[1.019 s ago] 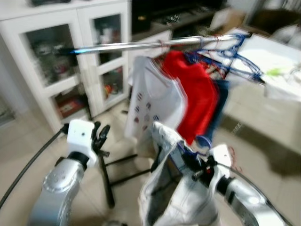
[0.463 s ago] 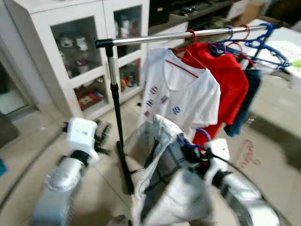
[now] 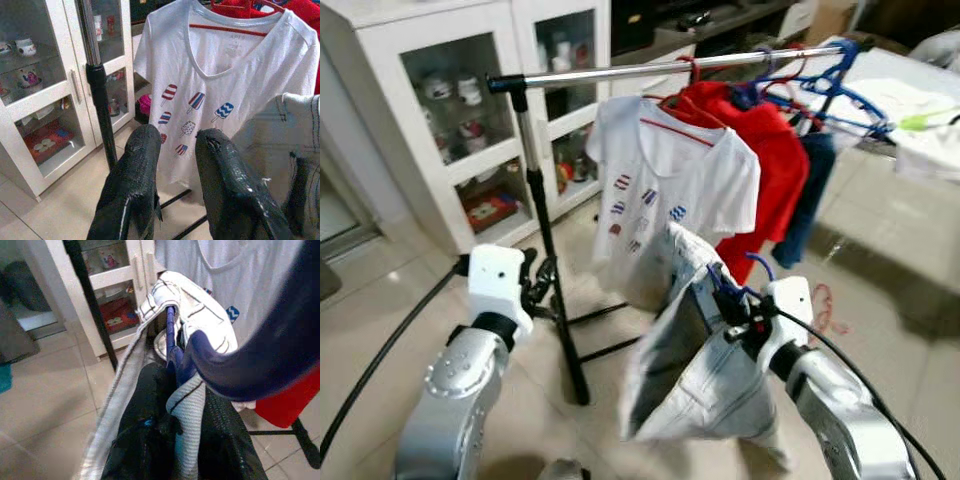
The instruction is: Hang hanger
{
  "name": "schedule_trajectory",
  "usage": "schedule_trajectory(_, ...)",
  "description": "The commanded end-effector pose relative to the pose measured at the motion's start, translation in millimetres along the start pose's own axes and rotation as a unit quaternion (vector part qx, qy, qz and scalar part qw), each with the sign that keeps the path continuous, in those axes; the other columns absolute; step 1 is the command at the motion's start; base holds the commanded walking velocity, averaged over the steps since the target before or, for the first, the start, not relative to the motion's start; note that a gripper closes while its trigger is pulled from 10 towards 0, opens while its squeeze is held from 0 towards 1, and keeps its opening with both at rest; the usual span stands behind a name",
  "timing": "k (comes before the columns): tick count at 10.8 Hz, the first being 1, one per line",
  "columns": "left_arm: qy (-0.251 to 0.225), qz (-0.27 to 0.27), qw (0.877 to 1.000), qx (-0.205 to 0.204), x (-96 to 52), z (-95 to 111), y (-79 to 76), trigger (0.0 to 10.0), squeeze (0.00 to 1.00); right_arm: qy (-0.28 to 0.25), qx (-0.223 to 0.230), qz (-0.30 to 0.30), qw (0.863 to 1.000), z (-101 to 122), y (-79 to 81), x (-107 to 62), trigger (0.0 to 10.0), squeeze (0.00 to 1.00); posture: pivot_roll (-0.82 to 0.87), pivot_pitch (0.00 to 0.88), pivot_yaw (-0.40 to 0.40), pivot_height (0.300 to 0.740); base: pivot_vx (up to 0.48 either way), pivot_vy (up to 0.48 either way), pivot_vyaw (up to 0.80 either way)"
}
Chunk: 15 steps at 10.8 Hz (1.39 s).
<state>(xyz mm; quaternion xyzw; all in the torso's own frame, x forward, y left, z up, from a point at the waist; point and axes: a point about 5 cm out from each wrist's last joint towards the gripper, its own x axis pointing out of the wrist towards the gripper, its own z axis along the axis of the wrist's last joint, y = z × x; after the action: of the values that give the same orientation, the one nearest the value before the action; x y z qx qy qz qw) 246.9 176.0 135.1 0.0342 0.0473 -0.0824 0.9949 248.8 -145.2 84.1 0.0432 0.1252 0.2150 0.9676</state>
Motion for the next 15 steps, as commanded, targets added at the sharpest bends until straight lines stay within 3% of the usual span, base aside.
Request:
schedule_trajectory(1,-0.014,0.004,1.0,0.003,1.3,7.5,0.8,10.0,0.0,-0.043,-0.019,0.014,0.999,21.2,3.1,5.0,10.0,0.0,0.13,0.026,-0.07,0.74,0.337,0.0,0.0)
schedule_trajectory(4,-0.021,0.005,1.0,0.004,3.0,10.6,0.5,10.0,0.0,-0.046,-0.034,0.01,0.998,23.7,4.7,10.3,10.0,0.0,0.13,0.022,-0.072,0.74,0.39,0.0,0.53)
schedule_trajectory(6,-0.023,0.002,1.0,0.003,3.8,11.7,-0.8,10.0,0.0,-0.053,-0.023,0.024,0.998,27.6,6.2,12.0,10.0,0.0,0.13,0.023,-0.073,0.74,0.392,0.0,0.0)
schedule_trajectory(15,-0.016,0.002,1.0,0.025,-1.3,11.4,1.7,10.0,0.0,-0.068,-0.045,0.061,0.995,43.0,7.7,27.3,10.0,0.0,0.16,0.031,-0.099,0.74,0.324,0.0,0.0)
